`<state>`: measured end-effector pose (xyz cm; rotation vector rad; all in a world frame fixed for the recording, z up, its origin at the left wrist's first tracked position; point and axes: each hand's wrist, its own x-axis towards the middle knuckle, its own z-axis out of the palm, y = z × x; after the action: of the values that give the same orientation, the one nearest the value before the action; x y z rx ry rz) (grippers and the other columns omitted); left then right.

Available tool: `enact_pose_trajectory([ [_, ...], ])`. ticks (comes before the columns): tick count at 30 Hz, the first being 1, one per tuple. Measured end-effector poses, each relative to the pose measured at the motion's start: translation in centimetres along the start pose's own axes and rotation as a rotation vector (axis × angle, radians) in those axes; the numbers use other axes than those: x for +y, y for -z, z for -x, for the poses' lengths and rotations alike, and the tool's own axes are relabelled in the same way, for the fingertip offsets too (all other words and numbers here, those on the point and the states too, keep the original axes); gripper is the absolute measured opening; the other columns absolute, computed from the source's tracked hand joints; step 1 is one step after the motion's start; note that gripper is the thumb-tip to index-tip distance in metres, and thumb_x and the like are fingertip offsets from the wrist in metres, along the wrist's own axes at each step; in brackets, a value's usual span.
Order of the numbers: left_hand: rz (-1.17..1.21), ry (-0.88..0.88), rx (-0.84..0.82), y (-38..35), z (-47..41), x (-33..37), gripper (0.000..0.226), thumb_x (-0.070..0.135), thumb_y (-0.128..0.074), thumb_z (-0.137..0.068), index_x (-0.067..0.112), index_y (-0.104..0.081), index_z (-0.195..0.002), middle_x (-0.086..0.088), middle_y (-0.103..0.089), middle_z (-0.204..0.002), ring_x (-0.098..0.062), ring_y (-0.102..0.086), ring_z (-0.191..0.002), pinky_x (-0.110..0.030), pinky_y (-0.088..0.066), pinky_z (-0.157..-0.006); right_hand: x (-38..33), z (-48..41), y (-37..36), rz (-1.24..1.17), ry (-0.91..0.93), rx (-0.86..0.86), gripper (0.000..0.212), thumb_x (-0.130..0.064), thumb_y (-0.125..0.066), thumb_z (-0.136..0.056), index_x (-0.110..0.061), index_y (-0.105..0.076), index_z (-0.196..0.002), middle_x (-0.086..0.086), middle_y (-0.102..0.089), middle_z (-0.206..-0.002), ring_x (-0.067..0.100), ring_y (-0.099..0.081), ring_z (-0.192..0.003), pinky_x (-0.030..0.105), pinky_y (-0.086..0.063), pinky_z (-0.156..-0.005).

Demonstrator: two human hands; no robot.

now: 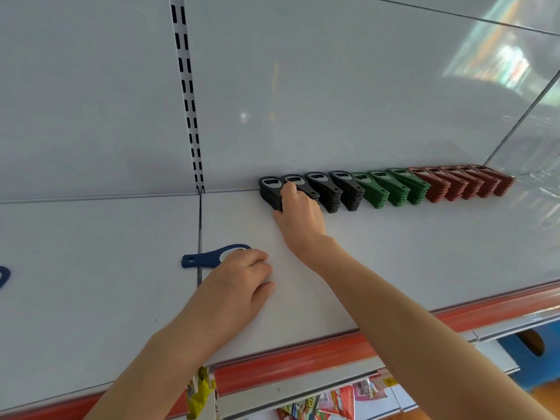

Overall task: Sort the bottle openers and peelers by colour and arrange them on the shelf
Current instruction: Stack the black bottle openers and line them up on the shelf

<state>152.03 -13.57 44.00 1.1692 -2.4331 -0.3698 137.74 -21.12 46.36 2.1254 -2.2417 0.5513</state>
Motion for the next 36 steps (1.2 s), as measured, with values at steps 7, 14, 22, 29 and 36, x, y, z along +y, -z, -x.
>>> enact_pose_trajectory([
  [7, 0.077, -0.035, 0.088, -0.5, 0.0, -0.3, 0.033, 0.028, -0.045, -0.095, 0.012, -0.059, -0.120, 0.008, -0.041, -0.137, -0.003, -0.030, -0.127, 0.001, -0.009, -0.088, 0.3, -0.3, 0.2, -0.073, 0.012, -0.049, 0.022, -0.009, -0.049, -0.091, -0.003, -0.042, -0.110, 0.018, -0.058, -0.111, 0.035, -0.055, -0.102, 0.032, -0.033, -0.071],
  [14, 0.096, -0.055, 0.121, -0.5, -0.1, -0.2, 0.033, 0.027, -0.047, -0.094, 0.011, -0.059, -0.120, 0.005, -0.043, -0.137, -0.007, -0.033, -0.128, -0.005, -0.013, -0.092, 2.2, 0.4, 0.6, -0.353, -0.008, 0.029, 0.031, -0.021, -0.056, -0.090, -0.007, -0.056, -0.117, 0.010, -0.061, -0.093, 0.026, -0.054, -0.089, 0.033, -0.040, -0.082],
  [22, 0.101, -0.066, 0.148, -0.5, 0.0, -0.3, 0.031, 0.025, -0.049, -0.094, 0.011, -0.060, -0.119, 0.004, -0.045, -0.135, -0.007, -0.035, -0.127, -0.005, -0.015, -0.090, 1.7, 0.1, 0.0, -0.274, -0.001, 0.126, 0.022, -0.016, -0.051, -0.090, 0.004, -0.059, -0.090, 0.018, -0.062, -0.084, 0.034, -0.053, -0.080, 0.040, -0.043, -0.073],
  [29, 0.102, -0.050, 0.138, -0.5, -0.1, -0.2, 0.031, 0.024, -0.050, -0.093, 0.010, -0.061, -0.118, 0.003, -0.046, -0.134, -0.008, -0.036, -0.126, -0.003, -0.013, -0.088, 1.7, 0.2, -0.2, -0.249, 0.023, 0.121, 0.023, -0.017, -0.051, -0.091, 0.003, -0.058, -0.099, 0.017, -0.061, -0.090, 0.035, -0.054, -0.083, 0.042, -0.044, -0.076],
  [36, 0.065, -0.046, 0.121, -0.2, -0.1, 0.0, 0.026, 0.018, -0.057, -0.090, 0.006, -0.065, -0.111, -0.002, -0.053, -0.127, -0.016, -0.045, -0.121, -0.004, -0.016, -0.085, 4.1, 0.7, 1.8, -0.314, 0.020, 0.234, 0.020, -0.020, -0.056, -0.089, -0.001, -0.063, -0.090, 0.014, -0.064, -0.085, 0.029, -0.056, -0.082, 0.037, -0.043, -0.074],
])
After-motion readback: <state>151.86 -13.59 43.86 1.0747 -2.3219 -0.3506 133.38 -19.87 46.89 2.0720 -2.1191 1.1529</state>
